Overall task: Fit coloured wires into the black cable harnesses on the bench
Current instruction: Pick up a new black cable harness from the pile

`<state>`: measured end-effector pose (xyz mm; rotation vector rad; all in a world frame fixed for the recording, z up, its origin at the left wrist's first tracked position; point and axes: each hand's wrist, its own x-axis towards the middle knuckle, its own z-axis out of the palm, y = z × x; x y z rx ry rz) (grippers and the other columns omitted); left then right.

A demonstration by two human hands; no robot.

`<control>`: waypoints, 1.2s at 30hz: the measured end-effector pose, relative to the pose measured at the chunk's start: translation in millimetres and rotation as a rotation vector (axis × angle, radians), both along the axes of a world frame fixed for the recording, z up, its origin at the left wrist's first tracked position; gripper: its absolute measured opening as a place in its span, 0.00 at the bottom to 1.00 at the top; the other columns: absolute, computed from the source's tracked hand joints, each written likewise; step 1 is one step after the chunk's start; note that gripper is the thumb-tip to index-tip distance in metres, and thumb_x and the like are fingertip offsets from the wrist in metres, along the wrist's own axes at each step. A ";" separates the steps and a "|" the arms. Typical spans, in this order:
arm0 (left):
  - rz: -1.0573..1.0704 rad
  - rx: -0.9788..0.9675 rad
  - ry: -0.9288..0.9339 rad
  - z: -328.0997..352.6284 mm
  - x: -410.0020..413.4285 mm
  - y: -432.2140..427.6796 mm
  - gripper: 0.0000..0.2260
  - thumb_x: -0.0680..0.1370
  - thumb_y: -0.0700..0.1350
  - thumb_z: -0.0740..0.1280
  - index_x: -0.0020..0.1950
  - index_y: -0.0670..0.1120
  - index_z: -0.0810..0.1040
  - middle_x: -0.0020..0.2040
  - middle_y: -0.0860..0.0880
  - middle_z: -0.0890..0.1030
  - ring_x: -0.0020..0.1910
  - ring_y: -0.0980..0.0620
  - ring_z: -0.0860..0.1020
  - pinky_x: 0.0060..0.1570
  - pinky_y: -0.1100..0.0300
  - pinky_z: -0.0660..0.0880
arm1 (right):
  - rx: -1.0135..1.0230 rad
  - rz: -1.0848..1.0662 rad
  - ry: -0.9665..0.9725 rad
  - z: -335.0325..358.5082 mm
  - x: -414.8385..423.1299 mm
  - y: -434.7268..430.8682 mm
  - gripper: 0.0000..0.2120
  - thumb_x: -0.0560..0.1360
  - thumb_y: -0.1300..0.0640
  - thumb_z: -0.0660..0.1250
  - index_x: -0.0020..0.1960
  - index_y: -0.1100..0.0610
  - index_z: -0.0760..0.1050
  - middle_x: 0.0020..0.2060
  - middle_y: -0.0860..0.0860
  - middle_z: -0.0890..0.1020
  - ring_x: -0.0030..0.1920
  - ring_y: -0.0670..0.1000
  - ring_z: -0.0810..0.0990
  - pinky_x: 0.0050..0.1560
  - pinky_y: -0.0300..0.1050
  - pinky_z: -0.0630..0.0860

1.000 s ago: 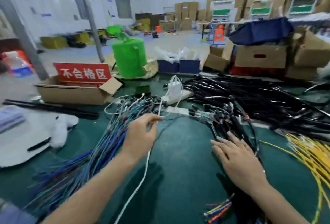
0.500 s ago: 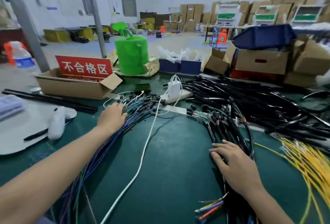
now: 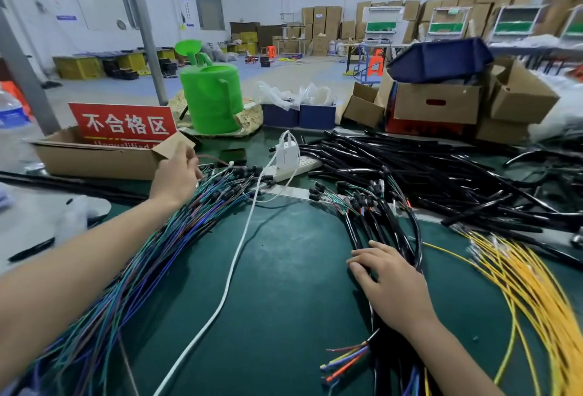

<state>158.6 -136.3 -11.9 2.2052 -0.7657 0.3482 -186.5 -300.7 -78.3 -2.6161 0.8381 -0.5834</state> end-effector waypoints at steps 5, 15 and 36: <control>-0.142 -0.518 -0.157 48.5 -39.4 -4.1 0.11 0.83 0.42 0.54 0.47 0.58 0.61 0.44 0.55 0.75 0.42 0.59 0.79 0.43 0.51 0.80 | -0.003 0.008 0.004 -1.3 -0.1 -0.6 0.10 0.79 0.46 0.60 0.51 0.42 0.80 0.54 0.31 0.77 0.68 0.35 0.63 0.53 0.37 0.68; -0.653 -0.717 0.175 63.2 -142.3 3.5 0.07 0.84 0.39 0.48 0.49 0.49 0.60 0.48 0.41 0.80 0.44 0.40 0.83 0.34 0.48 0.82 | 0.024 0.008 -0.070 0.2 -1.5 2.1 0.13 0.77 0.43 0.62 0.60 0.41 0.76 0.56 0.38 0.79 0.65 0.39 0.70 0.55 0.39 0.69; -0.432 1.089 -0.597 -31.1 -63.8 9.8 0.24 0.79 0.57 0.57 0.74 0.60 0.55 0.73 0.54 0.62 0.73 0.50 0.61 0.73 0.49 0.49 | 0.004 -0.003 -0.063 -1.7 -1.6 2.3 0.12 0.76 0.43 0.63 0.57 0.43 0.78 0.52 0.39 0.80 0.58 0.40 0.75 0.55 0.39 0.69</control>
